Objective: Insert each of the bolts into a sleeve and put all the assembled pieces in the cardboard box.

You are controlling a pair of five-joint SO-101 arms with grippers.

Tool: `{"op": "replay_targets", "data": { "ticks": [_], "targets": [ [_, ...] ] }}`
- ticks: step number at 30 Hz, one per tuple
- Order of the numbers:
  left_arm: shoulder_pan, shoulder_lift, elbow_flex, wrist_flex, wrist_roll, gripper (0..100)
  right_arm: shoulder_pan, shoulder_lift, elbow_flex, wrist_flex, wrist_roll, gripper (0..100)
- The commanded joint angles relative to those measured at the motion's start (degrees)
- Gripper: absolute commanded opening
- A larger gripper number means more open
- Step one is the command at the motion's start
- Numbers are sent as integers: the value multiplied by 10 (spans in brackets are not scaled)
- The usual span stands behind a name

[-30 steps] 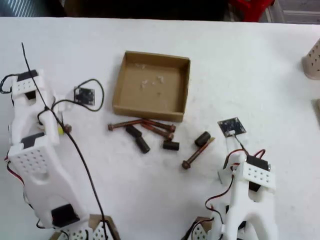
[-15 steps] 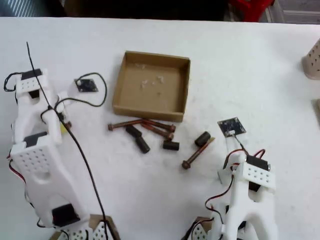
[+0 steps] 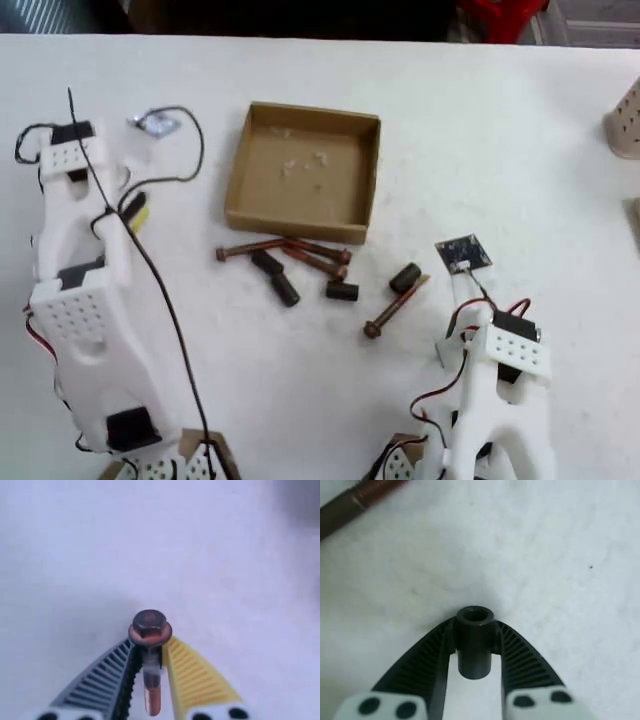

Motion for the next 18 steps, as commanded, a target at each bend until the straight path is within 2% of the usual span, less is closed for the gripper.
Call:
{"op": "replay_targets", "data": {
  "ticks": [1,5,8,13,18],
  "targets": [
    [9,-34,-118,67,191,22,-6,-12,-4,-7,6,17],
    [9,-34,-188,98,289,21,-6,-12,-4,-7,6,17],
    [9,-34,-217,106,331,20,-6,-12,-4,-7,6,17],
    [9,-34,-221,107,365,20,-5,-12,-4,-7,6,17],
    [6,-35,-212,106,364,20,-5,-12,-4,-7,6,17]
  ]
}}
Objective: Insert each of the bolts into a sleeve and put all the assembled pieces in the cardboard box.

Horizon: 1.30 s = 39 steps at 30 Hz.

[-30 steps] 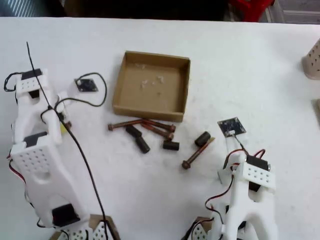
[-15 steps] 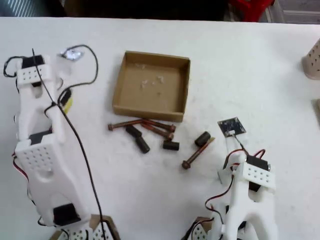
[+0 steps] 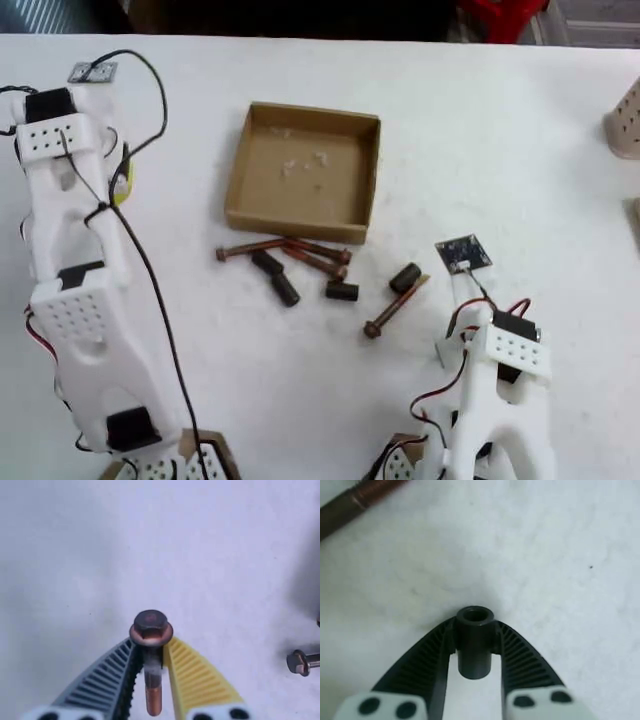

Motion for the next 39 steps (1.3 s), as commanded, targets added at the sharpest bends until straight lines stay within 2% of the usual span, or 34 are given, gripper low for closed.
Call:
{"op": "replay_targets", "data": {
  "ticks": [1,5,10,18,22,32,39],
  "targets": [
    [7,-36,-24,4,5,20,-5,-12,-4,-7,6,17],
    [8,-76,-4,25,4,20,-5,-12,-4,-7,6,17],
    [19,-192,116,21,4,20,-6,-12,-4,-7,6,17],
    [28,-367,336,-54,6,20,-6,-12,-4,-7,6,17],
    [28,-431,448,-125,7,21,-6,-12,-4,-6,6,17],
    [29,-537,733,-407,8,22,-5,-16,2,-7,6,17],
    [73,-556,869,-526,9,22,-10,-17,3,-7,5,17]
  ]
}}
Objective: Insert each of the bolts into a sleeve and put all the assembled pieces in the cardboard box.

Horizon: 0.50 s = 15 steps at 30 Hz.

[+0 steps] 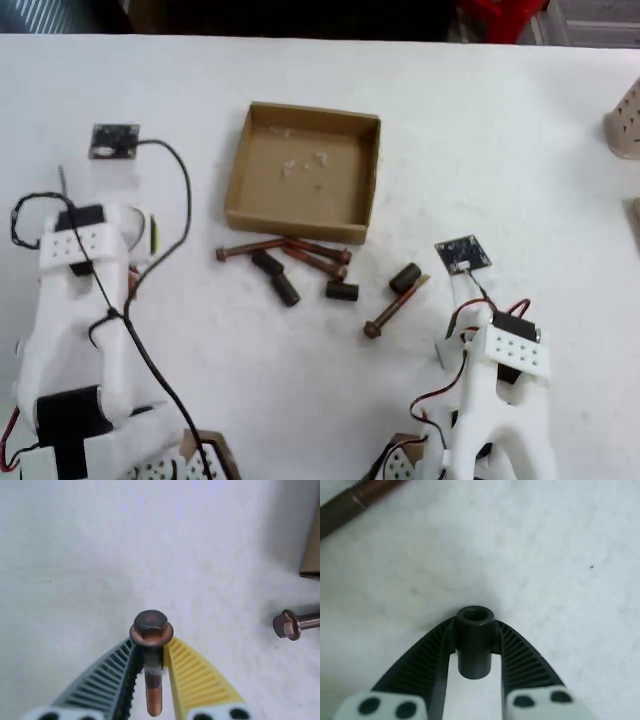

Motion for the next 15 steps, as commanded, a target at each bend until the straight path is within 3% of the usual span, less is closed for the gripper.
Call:
{"op": "replay_targets", "data": {
  "ticks": [1,5,9,15],
  "targets": [
    [48,-34,62,-79,7,22,-15,-16,-3,-6,4,17],
    [53,-31,105,-142,7,23,-39,-17,-6,-6,-3,17],
    [31,-31,127,-196,7,23,-44,-17,-27,-3,-107,18],
    [30,-30,127,-205,7,23,-79,-17,-66,-2,-156,18]
  ]
}}
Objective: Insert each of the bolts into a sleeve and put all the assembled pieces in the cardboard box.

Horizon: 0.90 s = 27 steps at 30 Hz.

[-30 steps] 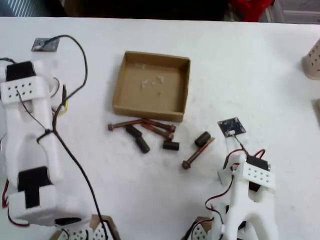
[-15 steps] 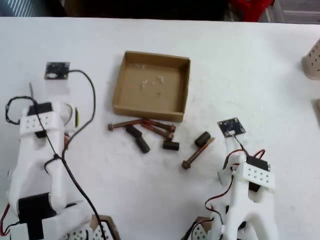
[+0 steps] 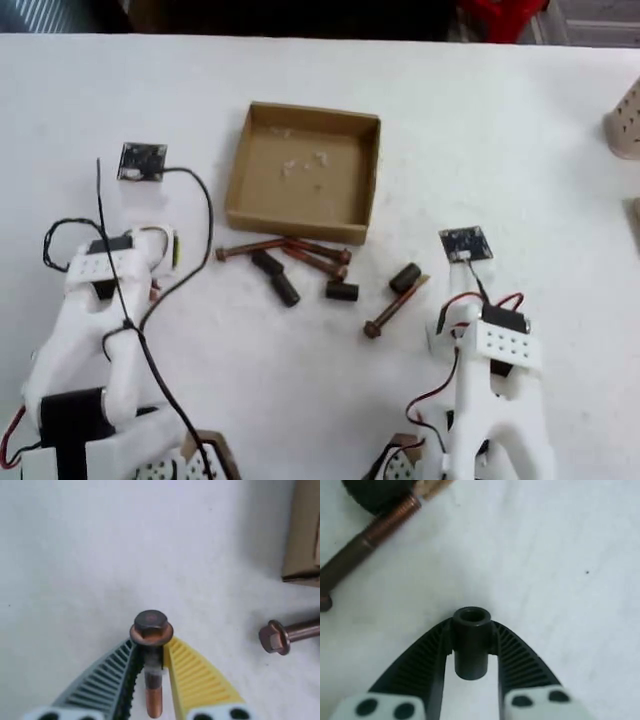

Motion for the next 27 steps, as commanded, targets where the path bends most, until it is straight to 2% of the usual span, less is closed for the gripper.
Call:
{"op": "replay_targets", "data": {
  "ticks": [1,5,11,15,19,27],
  "targets": [
    [-6,-25,-4,-18,7,23,-28,-17,-46,-2,-15,18],
    [-6,-25,-4,-18,7,23,-61,-17,-84,-2,-19,18],
    [-6,-24,-4,-18,7,23,-143,-17,-136,-4,-164,17],
    [-6,-24,-4,-18,6,23,-240,-17,-148,-27,-212,17],
    [-6,-24,-4,-18,5,23,-309,-11,-145,-117,-222,17],
    [-6,-24,-4,-18,4,23,-347,-15,-85,-356,-222,17]
  ]
}}
